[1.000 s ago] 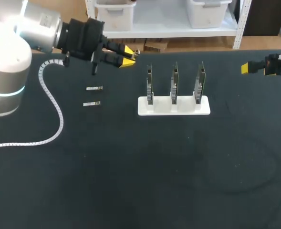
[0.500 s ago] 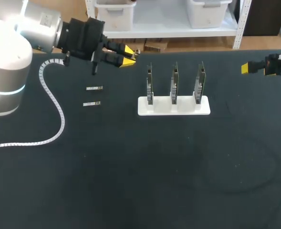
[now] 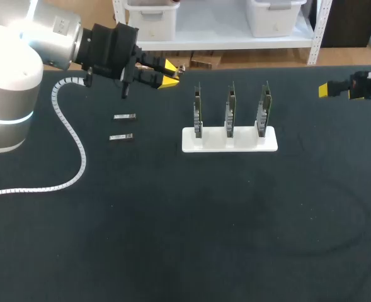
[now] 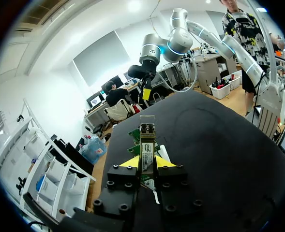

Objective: Pick up the optical module with the left hand, and insert it into the network port with the right hand.

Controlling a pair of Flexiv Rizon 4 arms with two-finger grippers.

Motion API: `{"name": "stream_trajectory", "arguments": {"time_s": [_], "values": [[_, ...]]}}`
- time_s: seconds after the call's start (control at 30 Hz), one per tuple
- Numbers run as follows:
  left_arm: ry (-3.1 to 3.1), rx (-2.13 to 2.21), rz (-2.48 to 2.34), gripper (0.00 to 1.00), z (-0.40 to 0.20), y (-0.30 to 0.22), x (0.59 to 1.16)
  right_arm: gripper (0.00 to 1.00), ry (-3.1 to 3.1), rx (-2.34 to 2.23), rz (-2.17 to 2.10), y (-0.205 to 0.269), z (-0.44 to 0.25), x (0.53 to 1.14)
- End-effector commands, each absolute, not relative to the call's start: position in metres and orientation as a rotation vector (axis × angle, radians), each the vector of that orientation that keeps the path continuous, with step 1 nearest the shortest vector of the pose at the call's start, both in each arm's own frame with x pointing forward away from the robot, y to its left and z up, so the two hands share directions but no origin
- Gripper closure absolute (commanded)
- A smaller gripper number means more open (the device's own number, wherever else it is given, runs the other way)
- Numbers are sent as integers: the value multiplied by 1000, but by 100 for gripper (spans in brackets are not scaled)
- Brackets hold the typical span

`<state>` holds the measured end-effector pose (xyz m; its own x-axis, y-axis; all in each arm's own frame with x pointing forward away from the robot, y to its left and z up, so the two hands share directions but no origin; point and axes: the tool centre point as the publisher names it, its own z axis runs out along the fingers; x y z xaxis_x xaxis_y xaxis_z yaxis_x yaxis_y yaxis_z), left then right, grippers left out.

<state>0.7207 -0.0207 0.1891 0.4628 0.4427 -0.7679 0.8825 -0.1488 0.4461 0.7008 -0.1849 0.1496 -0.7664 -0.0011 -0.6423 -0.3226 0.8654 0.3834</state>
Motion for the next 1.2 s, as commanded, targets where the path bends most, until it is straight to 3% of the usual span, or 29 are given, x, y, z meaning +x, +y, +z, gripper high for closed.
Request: {"name": "stream_trajectory", "arguments": {"time_s": [0.03,0.7,1.2], "values": [[1128,1765,-581,100,188,-20,720,0,2375,-230,633,-184,150,700],[1162,1667,-455,100,209,-17,706,0,2375,-230,633,-184,150,700],[1108,1528,-649,100,221,-56,695,0,2375,-230,633,-184,150,700]]}}
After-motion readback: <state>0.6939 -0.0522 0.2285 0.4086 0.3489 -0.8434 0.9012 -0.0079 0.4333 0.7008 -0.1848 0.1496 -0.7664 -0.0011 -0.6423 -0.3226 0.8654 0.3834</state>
